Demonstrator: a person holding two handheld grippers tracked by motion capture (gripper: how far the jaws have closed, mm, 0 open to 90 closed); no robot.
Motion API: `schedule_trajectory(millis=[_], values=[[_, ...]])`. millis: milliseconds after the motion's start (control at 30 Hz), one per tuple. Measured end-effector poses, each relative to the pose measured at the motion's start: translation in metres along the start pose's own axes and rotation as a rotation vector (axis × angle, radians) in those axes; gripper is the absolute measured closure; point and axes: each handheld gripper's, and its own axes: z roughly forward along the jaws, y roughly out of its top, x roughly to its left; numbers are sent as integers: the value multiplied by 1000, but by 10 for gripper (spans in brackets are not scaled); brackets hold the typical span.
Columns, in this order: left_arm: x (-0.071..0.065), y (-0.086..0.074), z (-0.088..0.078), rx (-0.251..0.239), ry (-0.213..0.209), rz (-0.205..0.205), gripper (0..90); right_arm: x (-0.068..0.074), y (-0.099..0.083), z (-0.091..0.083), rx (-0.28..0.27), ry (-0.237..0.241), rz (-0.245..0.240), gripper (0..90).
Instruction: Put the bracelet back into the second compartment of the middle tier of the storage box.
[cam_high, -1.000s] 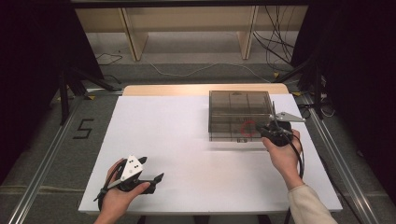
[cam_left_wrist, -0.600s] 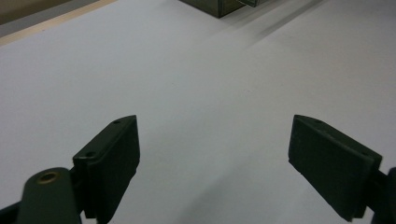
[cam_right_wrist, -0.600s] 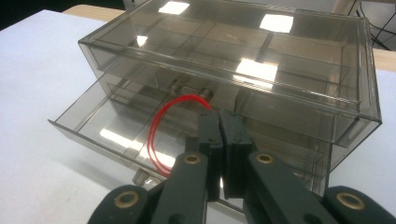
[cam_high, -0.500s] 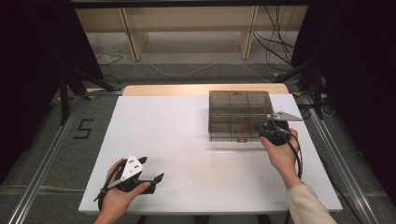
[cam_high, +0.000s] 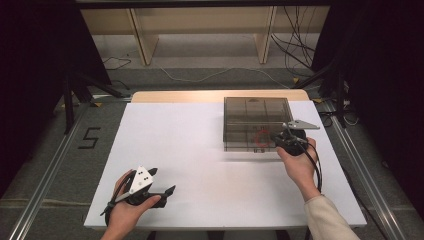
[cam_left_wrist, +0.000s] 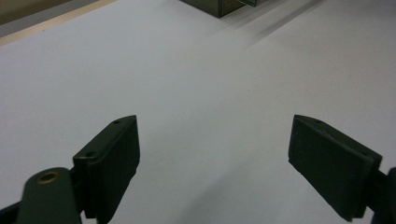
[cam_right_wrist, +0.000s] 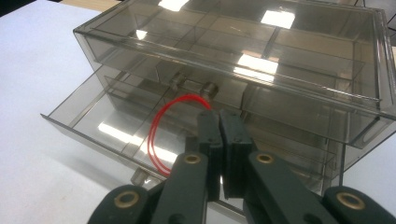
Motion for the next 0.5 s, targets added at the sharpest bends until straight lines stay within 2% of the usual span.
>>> schedule_trajectory(millis=[500], values=[[0, 0, 0, 0, -1, 1, 165, 0, 0, 6, 8, 3, 4, 888]])
